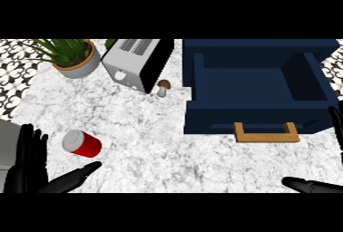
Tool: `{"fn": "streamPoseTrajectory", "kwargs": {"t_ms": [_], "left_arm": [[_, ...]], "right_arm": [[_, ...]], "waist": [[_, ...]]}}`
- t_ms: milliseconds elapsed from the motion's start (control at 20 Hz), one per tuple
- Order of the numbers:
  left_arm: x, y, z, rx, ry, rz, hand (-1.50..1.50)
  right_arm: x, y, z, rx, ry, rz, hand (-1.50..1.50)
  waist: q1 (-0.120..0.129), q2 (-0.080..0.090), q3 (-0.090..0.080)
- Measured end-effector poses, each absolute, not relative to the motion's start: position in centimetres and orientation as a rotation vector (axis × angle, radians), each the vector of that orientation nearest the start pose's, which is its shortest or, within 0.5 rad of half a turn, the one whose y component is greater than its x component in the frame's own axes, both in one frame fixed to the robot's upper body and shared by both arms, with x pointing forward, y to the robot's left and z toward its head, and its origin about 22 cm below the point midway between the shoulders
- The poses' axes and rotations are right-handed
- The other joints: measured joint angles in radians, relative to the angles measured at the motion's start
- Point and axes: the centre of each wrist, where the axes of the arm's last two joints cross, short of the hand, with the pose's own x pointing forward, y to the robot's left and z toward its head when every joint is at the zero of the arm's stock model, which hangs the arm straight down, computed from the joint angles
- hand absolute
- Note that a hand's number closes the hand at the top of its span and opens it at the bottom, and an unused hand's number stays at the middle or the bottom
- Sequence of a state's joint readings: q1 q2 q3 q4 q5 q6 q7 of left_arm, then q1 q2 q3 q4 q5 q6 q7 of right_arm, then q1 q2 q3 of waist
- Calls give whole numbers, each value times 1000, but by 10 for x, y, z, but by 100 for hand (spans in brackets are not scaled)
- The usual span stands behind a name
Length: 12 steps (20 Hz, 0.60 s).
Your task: Pick up the can, place it into the drawer and close the drawer
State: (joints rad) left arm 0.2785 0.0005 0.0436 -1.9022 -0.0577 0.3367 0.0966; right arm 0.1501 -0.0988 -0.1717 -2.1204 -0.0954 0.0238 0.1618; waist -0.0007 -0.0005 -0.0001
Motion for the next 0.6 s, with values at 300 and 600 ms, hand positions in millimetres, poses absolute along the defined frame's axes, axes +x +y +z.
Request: {"fn": "streamPoseTrajectory", "kwargs": {"t_ms": [300, 600], "left_arm": [[175, 263, -9, 464, -1498, 372, -150], [176, 274, -42, 483, -1470, 399, -150]], "right_arm": [[172, -288, 109, -189, -1837, -70, -150], [171, -292, 116, -189, -1836, -72, -150]], "waist": [[-1, 0, 0], [0, 0, 0]]}}
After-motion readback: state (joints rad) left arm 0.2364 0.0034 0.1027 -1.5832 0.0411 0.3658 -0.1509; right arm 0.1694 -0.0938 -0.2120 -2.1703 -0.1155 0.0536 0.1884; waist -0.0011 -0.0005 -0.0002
